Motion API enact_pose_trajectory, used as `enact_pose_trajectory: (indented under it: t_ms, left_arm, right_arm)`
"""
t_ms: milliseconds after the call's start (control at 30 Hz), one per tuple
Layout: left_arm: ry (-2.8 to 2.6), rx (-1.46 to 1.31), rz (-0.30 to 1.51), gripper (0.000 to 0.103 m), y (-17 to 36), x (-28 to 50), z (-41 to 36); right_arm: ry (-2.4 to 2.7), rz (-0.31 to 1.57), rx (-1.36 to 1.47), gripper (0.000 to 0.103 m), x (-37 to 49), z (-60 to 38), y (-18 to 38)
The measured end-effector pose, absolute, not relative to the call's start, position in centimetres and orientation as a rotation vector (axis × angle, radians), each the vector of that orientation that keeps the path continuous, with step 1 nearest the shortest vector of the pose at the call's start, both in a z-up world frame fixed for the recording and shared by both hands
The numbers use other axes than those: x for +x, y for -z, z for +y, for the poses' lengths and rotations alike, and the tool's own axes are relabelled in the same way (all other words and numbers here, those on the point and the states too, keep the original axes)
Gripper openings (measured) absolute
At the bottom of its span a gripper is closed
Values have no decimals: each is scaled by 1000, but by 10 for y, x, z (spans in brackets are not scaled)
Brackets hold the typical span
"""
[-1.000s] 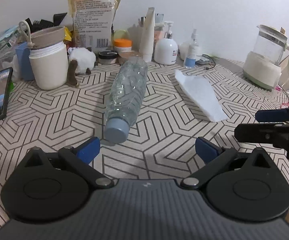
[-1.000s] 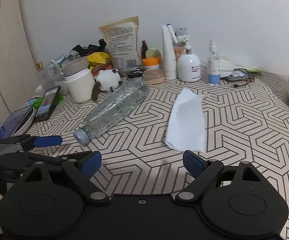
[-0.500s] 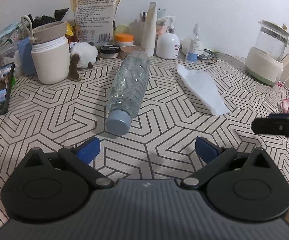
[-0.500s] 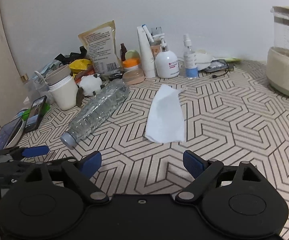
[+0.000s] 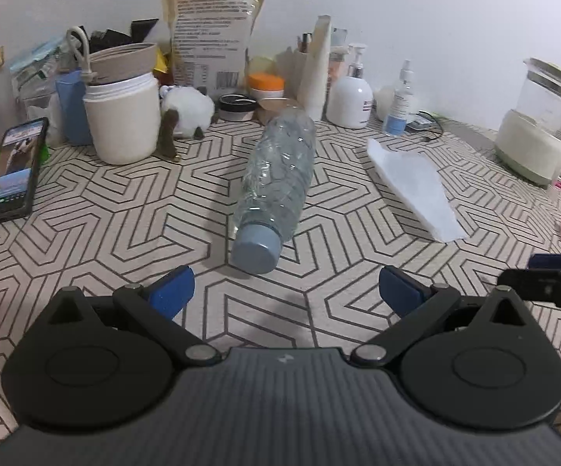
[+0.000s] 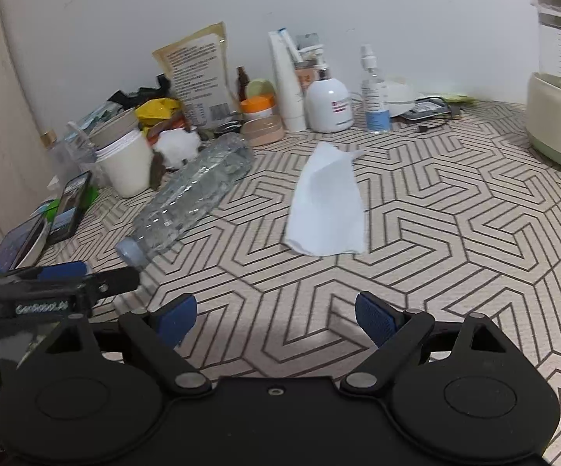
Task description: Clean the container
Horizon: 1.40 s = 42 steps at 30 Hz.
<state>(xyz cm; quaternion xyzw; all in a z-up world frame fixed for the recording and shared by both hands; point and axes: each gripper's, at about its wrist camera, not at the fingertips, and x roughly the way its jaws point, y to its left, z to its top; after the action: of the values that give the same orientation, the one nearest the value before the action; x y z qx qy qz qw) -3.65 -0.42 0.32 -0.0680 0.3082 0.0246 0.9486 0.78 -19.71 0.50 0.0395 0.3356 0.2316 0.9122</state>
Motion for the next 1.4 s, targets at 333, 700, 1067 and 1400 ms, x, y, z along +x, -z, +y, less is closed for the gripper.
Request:
enact_pose_trajectory:
  t_ms: [333, 700, 1067, 1400]
  left_arm:
    - [-64, -130, 652, 103, 3, -34, -2]
    - [-3, -145, 671, 103, 4, -33, -9]
    - [2, -183, 694, 103, 7, -25, -6]
    - [-12, -150, 693, 103, 7, -20, -6]
  right_arm:
    - [-467, 694, 82, 92, 12, -197, 1]
    - [-473, 697, 87, 92, 14, -198, 5]
    - [-492, 707, 95, 92, 16, -194, 10]
    - [-500, 706, 64, 92, 14, -190, 8]
